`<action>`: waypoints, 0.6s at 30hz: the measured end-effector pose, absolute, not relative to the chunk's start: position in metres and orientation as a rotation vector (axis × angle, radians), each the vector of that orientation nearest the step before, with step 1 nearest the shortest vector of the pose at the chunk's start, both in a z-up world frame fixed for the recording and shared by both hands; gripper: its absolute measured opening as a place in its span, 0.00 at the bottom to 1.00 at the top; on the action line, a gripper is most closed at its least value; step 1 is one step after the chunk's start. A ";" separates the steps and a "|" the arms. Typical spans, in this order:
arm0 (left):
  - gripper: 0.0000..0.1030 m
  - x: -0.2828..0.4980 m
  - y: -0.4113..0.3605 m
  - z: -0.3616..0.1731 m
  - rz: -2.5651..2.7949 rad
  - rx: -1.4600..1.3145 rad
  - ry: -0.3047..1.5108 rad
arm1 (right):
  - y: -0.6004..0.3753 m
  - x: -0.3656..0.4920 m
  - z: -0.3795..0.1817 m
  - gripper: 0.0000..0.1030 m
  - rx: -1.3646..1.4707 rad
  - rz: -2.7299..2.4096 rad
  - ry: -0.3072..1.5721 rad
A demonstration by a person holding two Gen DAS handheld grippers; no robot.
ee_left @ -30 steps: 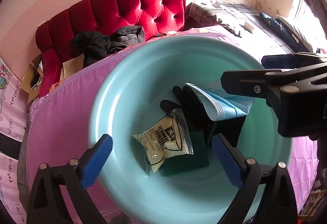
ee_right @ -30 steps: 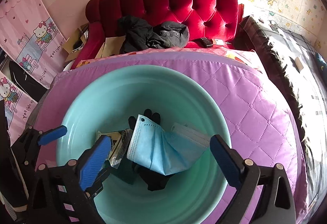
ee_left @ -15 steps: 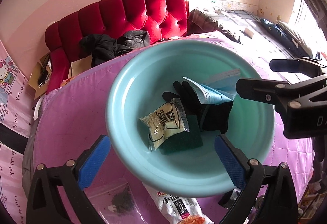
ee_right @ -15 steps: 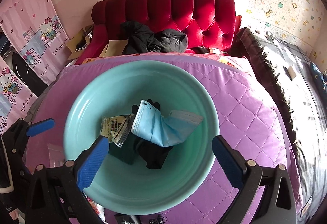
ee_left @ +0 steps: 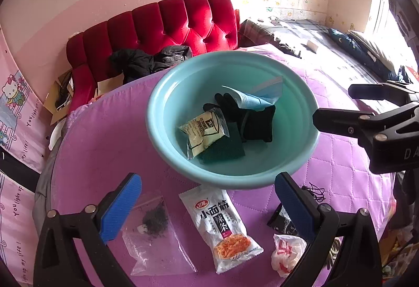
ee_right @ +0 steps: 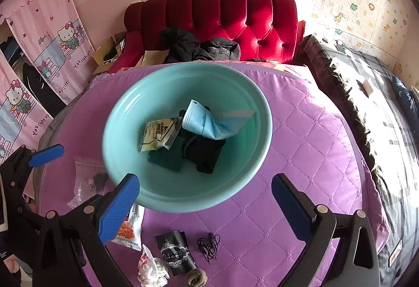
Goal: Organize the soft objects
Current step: 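Open both tools to drop the mask and packet into the basin, then withdraw both tools and lower the right tool onto the khaki rope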
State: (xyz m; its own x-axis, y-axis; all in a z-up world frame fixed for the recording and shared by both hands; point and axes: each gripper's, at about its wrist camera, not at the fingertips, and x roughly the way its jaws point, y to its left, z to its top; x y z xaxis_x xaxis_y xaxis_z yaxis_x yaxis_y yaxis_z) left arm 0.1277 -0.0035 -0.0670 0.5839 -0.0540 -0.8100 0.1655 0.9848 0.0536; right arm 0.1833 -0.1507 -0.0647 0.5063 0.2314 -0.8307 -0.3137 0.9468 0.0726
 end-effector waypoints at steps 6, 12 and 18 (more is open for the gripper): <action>1.00 0.098 -0.002 -0.063 -0.131 0.109 0.918 | -0.162 0.153 -0.068 1.00 -0.079 0.331 0.990; 1.00 0.067 -0.005 -0.066 -0.129 0.112 0.899 | -0.172 0.126 -0.075 1.00 -0.092 0.325 0.995; 1.00 0.041 -0.011 -0.080 -0.134 0.100 0.910 | -0.177 0.102 -0.088 1.00 -0.096 0.322 1.019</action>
